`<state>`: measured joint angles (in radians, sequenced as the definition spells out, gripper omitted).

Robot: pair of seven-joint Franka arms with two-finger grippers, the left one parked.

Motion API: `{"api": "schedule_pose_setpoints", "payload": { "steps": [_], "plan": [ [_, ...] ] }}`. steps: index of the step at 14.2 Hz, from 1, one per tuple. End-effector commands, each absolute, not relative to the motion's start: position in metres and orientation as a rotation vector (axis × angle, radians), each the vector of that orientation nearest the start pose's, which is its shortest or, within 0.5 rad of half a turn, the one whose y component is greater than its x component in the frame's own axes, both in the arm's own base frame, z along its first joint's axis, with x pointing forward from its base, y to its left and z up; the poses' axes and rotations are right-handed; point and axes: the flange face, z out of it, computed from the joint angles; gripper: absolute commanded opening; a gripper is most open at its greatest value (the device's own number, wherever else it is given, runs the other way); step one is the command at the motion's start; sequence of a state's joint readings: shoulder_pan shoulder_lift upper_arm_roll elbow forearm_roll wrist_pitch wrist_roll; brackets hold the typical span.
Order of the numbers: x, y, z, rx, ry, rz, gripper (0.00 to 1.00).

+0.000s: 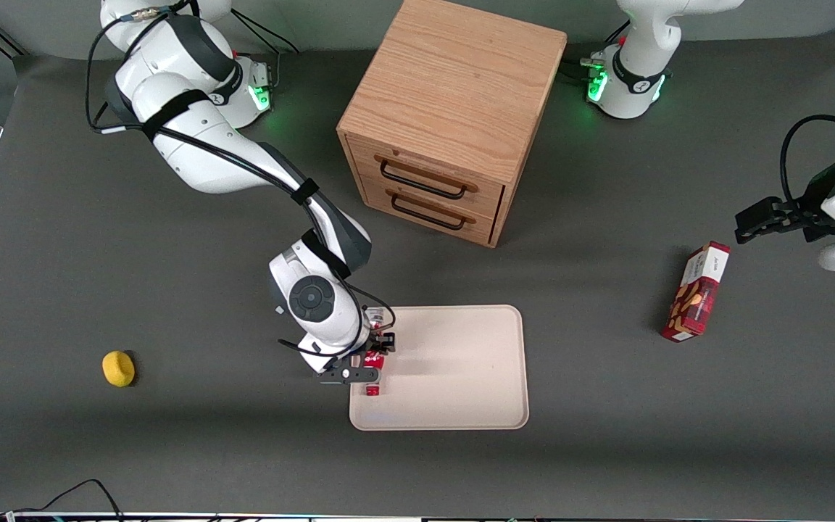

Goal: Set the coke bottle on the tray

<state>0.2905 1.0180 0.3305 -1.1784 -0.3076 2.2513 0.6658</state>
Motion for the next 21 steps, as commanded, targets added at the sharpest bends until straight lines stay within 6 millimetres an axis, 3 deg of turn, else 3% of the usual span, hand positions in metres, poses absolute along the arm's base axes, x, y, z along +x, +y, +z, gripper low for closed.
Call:
{"api": "schedule_pose_setpoints", "payload": {
  "steps": [1,12,18,21],
  "plan": [
    [0.671,0.381,0.189,-3.081,-0.021,-0.157,1.0],
    [0.671,0.384,0.196,-3.077,-0.038,-0.172,1.0],
    [0.679,0.381,0.284,-3.041,-0.043,-0.301,1.0],
    [0.677,0.345,0.362,-3.109,0.002,-0.318,1.0]
  ]
}}
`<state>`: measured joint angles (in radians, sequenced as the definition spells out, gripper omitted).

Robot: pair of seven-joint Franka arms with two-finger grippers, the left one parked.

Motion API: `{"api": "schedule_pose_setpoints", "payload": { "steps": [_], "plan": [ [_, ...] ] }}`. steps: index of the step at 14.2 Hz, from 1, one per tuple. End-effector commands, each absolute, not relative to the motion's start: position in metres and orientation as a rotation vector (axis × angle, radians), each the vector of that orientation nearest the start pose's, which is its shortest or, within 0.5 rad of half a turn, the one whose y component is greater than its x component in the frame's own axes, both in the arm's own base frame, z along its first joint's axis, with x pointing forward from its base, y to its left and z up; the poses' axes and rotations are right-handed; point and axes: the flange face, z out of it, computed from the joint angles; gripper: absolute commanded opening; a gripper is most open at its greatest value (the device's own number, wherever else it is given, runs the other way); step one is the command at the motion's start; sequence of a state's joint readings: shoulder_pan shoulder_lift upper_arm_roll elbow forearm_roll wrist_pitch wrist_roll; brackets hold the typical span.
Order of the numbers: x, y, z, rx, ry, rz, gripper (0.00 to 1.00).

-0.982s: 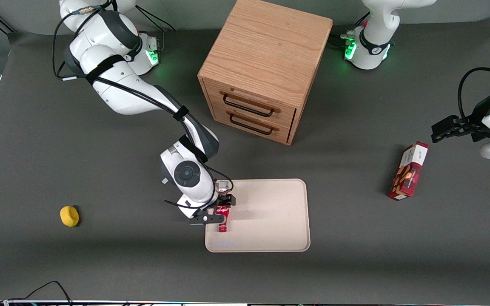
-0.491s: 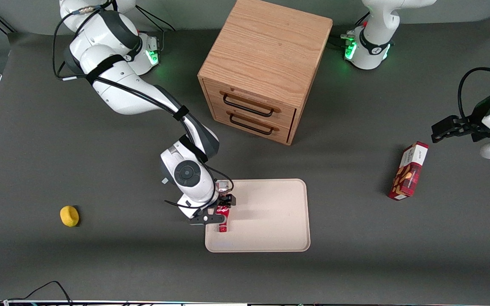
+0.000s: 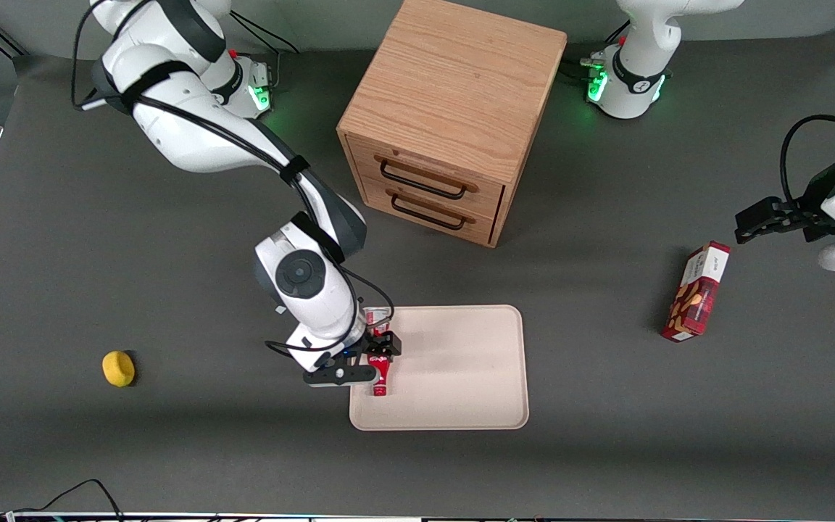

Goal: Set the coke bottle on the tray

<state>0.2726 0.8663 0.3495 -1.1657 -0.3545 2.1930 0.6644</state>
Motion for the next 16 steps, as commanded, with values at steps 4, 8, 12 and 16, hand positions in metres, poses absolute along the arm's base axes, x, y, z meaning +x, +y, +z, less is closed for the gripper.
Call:
{"api": "schedule_pose_setpoints", "payload": {
  "steps": [4,8,12,16],
  "plan": [
    [0.637,0.287,0.507,-3.19,0.111,-0.192,1.0],
    [0.585,0.204,0.619,-3.226,0.257,-0.073,1.0],
    [0.524,0.106,0.672,-3.173,0.348,0.01,1.0],
    [0.462,0.06,0.659,-3.154,0.433,0.019,1.0]
  ]
}}
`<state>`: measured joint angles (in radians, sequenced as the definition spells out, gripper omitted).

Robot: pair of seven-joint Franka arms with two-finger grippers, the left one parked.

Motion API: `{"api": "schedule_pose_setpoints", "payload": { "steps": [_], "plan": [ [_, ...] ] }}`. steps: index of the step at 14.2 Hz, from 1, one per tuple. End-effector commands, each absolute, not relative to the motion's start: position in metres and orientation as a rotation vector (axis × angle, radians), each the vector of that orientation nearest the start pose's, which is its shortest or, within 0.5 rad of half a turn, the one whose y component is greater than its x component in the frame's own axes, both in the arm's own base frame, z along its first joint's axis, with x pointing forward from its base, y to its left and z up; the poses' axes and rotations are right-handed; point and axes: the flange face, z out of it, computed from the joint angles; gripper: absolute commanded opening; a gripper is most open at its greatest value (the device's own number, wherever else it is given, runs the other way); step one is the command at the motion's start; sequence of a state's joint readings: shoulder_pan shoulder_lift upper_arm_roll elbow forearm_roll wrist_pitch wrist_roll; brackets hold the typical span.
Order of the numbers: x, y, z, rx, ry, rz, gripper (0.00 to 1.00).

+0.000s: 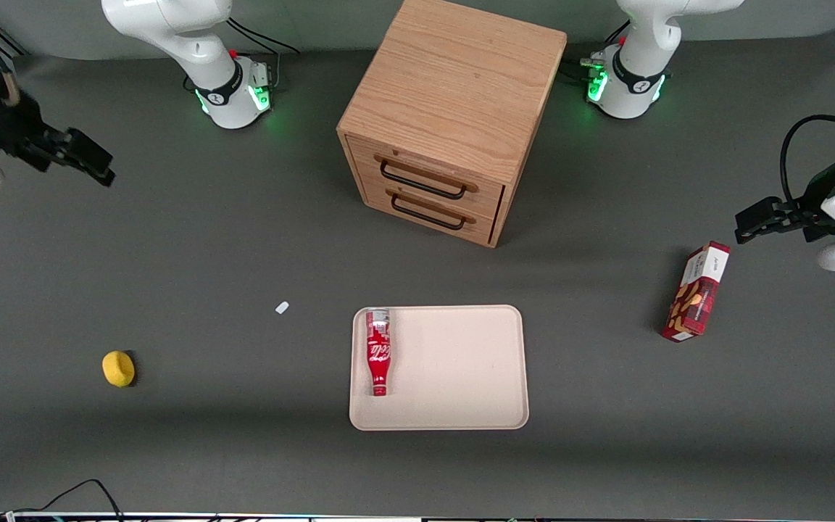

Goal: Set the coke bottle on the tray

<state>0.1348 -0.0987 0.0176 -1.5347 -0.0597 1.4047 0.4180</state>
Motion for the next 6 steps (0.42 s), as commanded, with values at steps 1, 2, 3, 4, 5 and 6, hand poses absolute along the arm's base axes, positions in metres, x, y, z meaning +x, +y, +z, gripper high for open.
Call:
{"api": "schedule_pose_setpoints", "payload": {
  "steps": [1,2,3,4,5,6],
  "plan": [
    [0.457,0.057,0.657,-3.152,0.437,0.02,1.0],
    [0.459,0.057,0.658,-3.154,0.433,0.02,1.0],
    [0.461,0.059,0.663,-3.149,0.447,0.01,1.0],
    [0.467,0.06,0.665,-3.145,0.461,0.008,1.0],
    [0.475,0.062,0.665,-3.13,0.457,0.018,1.0],
    [0.479,0.059,0.667,-3.106,0.467,0.03,1.0]
  ]
}}
